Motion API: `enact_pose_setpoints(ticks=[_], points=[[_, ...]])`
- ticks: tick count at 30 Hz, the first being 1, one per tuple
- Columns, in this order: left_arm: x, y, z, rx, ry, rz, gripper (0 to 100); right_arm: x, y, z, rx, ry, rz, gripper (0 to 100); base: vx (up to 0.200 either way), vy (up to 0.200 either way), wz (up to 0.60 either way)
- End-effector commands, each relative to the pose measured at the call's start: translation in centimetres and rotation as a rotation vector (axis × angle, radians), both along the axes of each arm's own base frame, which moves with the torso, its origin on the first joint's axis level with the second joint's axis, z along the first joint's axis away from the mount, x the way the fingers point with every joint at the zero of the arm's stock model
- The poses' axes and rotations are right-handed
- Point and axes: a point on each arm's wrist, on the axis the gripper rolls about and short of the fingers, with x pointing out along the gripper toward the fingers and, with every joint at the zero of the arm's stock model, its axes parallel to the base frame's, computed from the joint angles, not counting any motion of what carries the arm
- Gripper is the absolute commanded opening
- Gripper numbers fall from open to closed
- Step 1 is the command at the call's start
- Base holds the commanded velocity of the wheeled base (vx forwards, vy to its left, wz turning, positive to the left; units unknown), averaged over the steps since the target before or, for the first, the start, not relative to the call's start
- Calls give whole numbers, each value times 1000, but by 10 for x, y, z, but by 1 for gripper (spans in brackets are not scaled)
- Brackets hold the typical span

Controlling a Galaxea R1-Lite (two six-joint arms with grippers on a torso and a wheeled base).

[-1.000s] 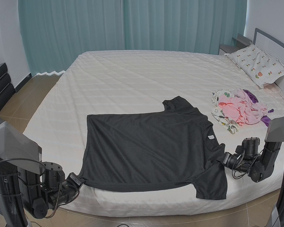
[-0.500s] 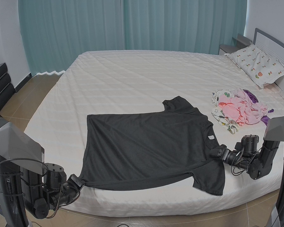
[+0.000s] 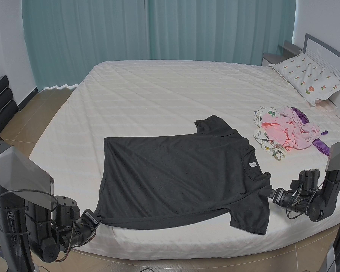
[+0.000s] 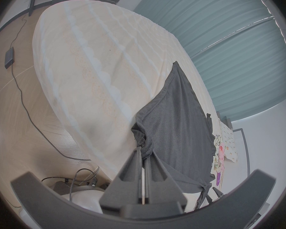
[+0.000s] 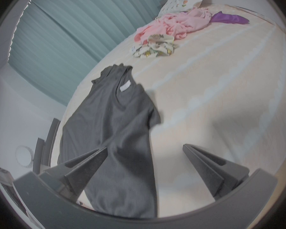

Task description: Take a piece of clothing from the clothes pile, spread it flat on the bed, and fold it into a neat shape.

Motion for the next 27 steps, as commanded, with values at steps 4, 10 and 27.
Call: enact_pose_setpoints(ticks=[4, 10, 27], points=[[-3, 1, 0, 2, 7, 0, 0, -47, 14, -5, -26, 121, 111, 100, 0, 0, 0], [-3, 1, 0, 1, 7, -1, 0, -72, 25, -6, -28, 136, 165, 100, 0, 0, 0], [-3, 1, 0, 2, 8, -1, 0, -77, 39, -13, -20, 162, 206, 100, 0, 0, 0]])
